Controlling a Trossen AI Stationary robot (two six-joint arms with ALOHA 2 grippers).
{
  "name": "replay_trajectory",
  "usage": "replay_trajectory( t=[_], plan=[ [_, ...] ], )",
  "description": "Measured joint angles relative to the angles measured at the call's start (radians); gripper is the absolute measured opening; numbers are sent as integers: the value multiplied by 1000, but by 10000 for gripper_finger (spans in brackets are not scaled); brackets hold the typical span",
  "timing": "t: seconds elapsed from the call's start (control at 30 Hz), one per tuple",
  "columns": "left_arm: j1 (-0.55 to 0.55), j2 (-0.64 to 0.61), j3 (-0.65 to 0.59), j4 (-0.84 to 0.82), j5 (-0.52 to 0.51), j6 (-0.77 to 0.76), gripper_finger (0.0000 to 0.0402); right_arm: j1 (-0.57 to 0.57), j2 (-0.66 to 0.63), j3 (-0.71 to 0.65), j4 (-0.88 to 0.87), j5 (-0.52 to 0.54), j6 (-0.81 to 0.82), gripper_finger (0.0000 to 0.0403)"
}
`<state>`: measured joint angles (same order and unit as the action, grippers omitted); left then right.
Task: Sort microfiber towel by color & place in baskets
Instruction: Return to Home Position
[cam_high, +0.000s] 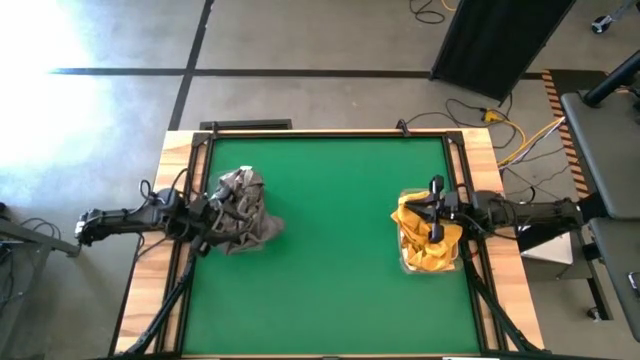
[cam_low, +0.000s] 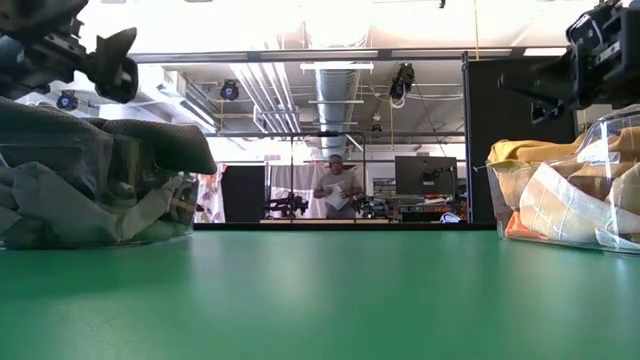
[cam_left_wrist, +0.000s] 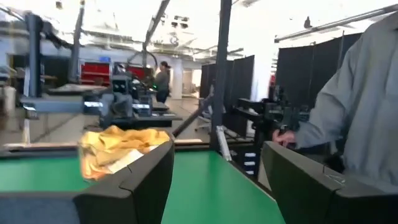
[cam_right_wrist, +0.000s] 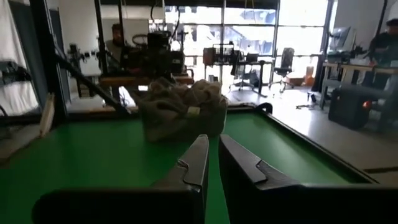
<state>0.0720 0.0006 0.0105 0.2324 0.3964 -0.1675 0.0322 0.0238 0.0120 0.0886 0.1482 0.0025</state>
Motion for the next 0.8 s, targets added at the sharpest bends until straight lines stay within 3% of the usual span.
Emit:
replay_trajectory(
  t=[0.17,0.37,0.8],
  plan=[
    [-2,14,0,-32,-6,-15,231,0,18,0,-12,0,-21,29],
    [-2,31,0,-135,-170,57,231,0,46,0,-55,-33,113,29],
    [-2,104,7,-153,-178,62,231,0,88,0,-60,-52,117,29]
  ],
)
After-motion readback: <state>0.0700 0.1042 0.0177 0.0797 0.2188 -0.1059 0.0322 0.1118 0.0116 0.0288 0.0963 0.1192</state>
